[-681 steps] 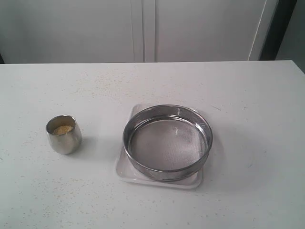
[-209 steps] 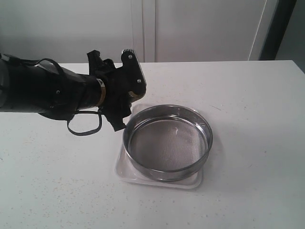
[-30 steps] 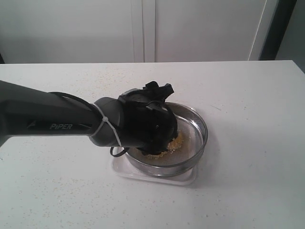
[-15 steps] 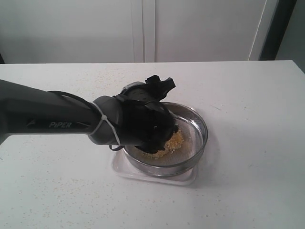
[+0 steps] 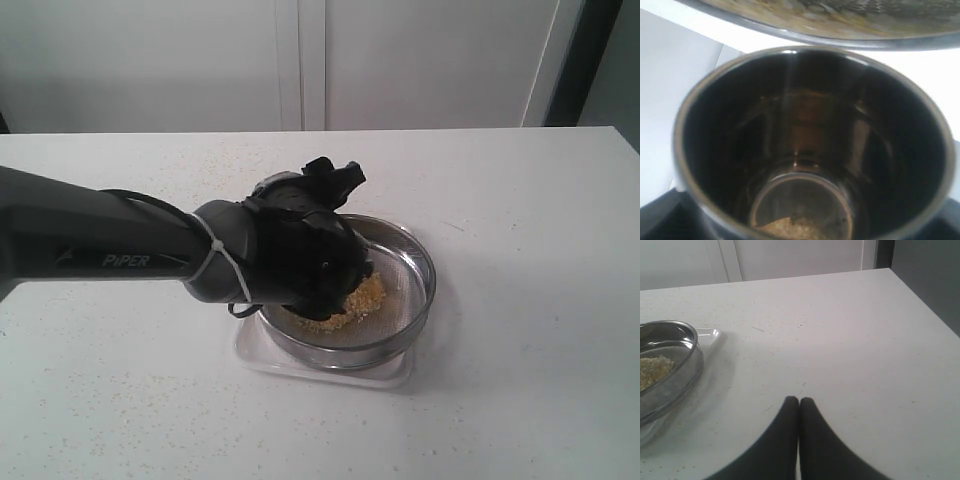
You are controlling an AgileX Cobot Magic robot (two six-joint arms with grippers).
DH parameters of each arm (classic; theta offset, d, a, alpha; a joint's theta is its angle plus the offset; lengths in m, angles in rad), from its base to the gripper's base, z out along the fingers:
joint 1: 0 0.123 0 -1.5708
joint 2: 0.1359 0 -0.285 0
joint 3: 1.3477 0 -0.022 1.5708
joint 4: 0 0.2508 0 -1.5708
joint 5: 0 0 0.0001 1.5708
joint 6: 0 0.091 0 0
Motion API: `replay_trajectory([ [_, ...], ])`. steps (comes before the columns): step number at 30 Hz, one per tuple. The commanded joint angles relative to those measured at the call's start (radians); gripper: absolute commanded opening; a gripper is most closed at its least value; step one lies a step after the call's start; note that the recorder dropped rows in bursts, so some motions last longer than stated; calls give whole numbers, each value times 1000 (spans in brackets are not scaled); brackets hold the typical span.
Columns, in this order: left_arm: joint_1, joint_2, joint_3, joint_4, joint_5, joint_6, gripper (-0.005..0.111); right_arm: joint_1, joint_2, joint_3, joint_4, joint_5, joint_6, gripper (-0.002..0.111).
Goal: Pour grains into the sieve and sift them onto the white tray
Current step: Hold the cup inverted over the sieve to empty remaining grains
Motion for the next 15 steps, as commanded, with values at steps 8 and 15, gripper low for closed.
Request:
replay_trajectory([
  [8,5,-21,-5,-24,60,54,0,-6,-6,6,3,-14,-1,0],
  [15,3,-36,-5,60,49,-2,0,-6,-6,6,3,-14,-1,0],
])
